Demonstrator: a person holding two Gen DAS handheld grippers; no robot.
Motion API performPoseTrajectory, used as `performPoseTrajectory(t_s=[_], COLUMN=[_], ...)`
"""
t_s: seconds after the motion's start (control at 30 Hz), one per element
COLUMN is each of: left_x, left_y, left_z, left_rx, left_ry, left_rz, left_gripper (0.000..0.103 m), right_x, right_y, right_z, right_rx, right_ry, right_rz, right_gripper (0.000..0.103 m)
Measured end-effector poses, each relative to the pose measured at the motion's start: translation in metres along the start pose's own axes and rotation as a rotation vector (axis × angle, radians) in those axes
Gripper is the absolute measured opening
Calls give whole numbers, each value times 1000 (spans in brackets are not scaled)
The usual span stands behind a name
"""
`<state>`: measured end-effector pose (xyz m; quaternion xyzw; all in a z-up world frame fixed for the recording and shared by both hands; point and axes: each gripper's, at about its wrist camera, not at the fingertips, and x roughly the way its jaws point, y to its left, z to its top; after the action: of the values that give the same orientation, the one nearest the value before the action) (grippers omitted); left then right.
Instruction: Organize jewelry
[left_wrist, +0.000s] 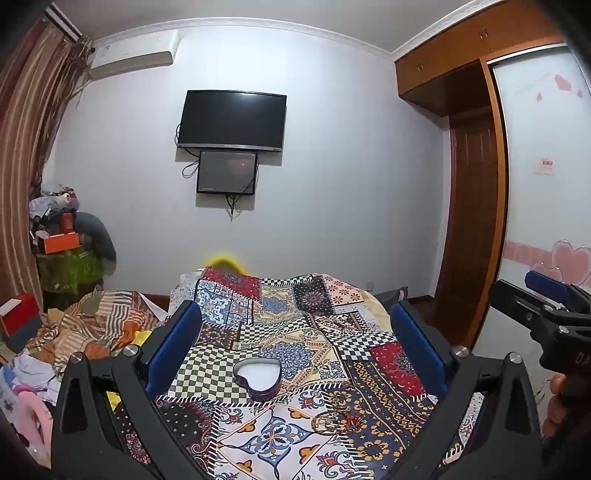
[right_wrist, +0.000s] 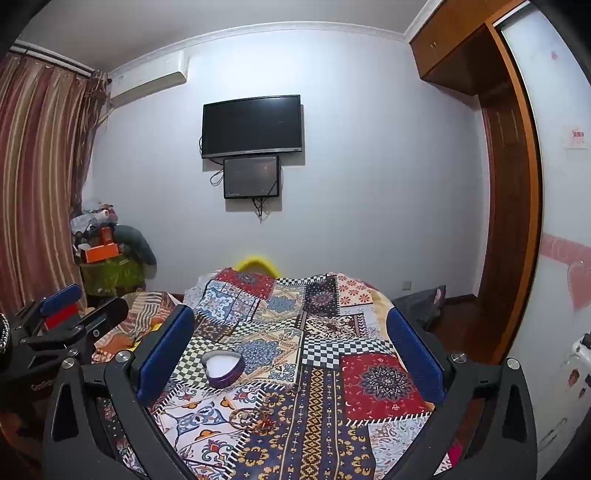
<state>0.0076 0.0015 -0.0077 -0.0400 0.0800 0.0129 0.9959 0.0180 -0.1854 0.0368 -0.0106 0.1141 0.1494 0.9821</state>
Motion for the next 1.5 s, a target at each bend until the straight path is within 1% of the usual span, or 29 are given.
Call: performPoseTrajectory(t_s=[0.37,1.5], left_x=[-1,-3], left_y=[2,-6], left_z=[-1,0], left_rx=[5,17], left_ry=[-2,-6], left_rz=[8,7], left_gripper=[103,103], right_x=[1,2], right_y=[2,-1], right_z=[4,3], right_rx=[0,2], right_ry=[18,20], right_rz=[6,3], right_gripper=[103,103])
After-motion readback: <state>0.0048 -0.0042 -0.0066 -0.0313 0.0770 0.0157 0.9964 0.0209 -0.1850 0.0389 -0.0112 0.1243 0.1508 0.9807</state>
